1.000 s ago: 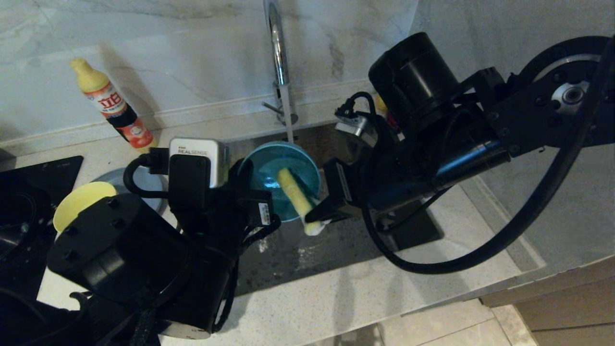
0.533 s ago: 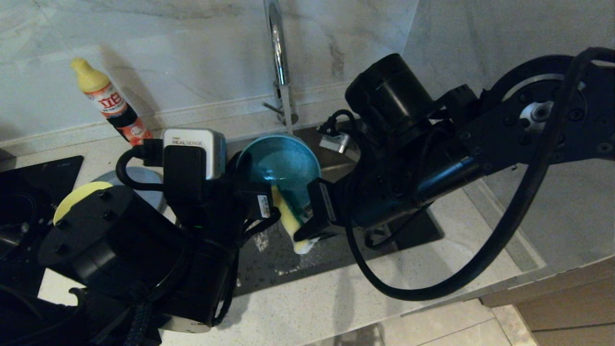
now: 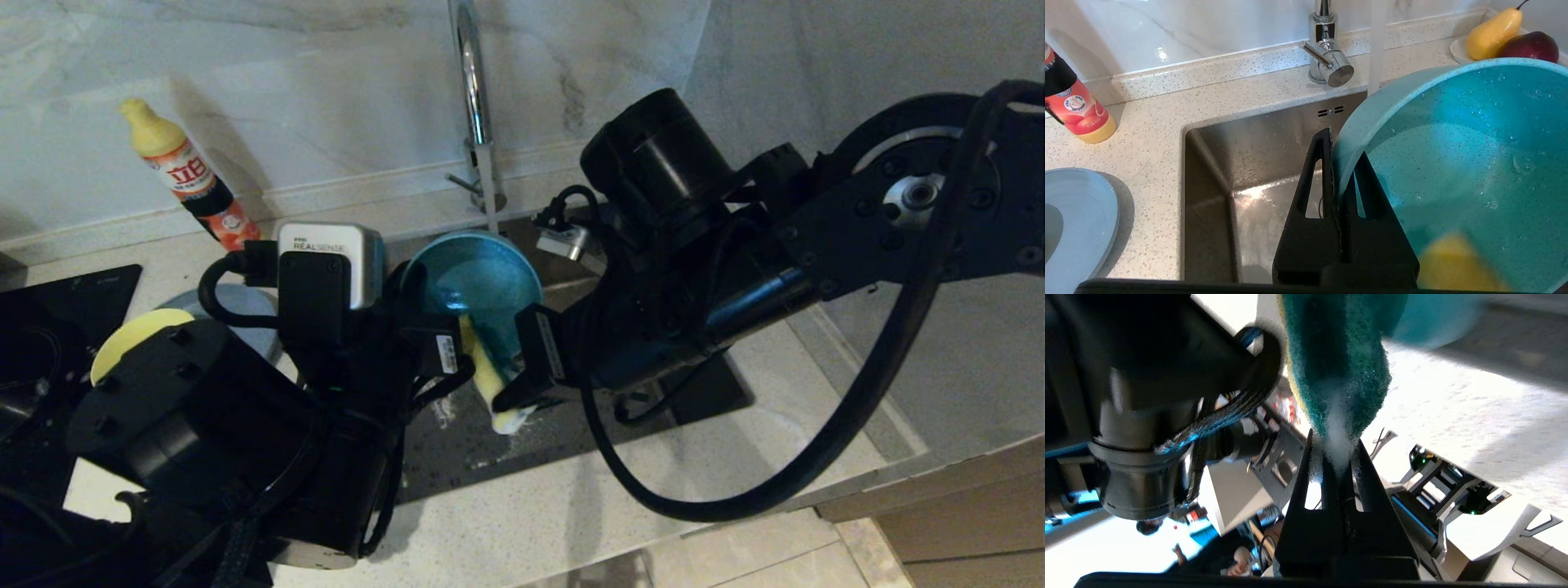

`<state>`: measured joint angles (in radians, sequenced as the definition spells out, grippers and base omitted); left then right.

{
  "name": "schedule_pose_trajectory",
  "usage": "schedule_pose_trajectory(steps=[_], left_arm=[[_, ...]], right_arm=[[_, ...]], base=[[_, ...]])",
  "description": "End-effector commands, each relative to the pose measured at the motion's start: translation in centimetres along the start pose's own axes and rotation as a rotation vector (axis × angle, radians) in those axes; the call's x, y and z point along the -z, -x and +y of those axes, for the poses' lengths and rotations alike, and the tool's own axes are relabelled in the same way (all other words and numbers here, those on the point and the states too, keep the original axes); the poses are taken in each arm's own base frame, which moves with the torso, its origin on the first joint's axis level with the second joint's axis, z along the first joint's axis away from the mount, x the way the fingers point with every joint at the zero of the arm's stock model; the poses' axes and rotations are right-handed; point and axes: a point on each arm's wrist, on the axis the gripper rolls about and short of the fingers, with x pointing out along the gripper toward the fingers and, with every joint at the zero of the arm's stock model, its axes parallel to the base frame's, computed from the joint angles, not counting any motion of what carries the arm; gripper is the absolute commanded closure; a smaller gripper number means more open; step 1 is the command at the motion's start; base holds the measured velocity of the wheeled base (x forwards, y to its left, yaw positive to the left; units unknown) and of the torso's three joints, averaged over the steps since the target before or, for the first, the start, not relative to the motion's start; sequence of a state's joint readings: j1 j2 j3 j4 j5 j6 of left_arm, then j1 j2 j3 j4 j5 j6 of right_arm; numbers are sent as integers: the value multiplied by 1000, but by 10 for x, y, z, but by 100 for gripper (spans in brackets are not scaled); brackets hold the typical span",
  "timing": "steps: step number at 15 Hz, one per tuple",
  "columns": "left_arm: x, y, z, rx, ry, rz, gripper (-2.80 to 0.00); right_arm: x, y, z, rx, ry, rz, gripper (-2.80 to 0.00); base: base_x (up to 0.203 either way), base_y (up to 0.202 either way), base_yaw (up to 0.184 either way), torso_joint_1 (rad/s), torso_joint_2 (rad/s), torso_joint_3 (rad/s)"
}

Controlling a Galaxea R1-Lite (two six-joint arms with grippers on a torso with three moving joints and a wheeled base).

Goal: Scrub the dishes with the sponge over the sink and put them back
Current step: Wipe the bowl

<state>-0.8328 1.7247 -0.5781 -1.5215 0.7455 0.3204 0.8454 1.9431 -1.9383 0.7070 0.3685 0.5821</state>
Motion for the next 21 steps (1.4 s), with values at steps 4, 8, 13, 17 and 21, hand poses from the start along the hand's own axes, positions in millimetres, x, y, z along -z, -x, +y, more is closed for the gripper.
schedule_pose_trajectory(steps=[4,8,13,17,21], left_arm=[[-2,0,0,-14,7,-5,0],[-4,1,3,-16,10,-8,0],[2,3,2,-8,-6,8,0],[8,6,3,0,-24,28,0],[10,7,2,6,-32,33,0]], right_arm=[[-6,24,-7,8,-34,-52,0],[-11,31,-12,17,-54,-77,0],[-16,41,-10,-7,-48,-130,0],[-16,39,-10,-16,-44,-129,0],[-19,35,-9,-28,-32,-143,0]], base=[[0,0,0,0,0,0],[0,0,0,0,0,0],[0,0,0,0,0,0],[0,0,0,0,0,0],[0,0,0,0,0,0]])
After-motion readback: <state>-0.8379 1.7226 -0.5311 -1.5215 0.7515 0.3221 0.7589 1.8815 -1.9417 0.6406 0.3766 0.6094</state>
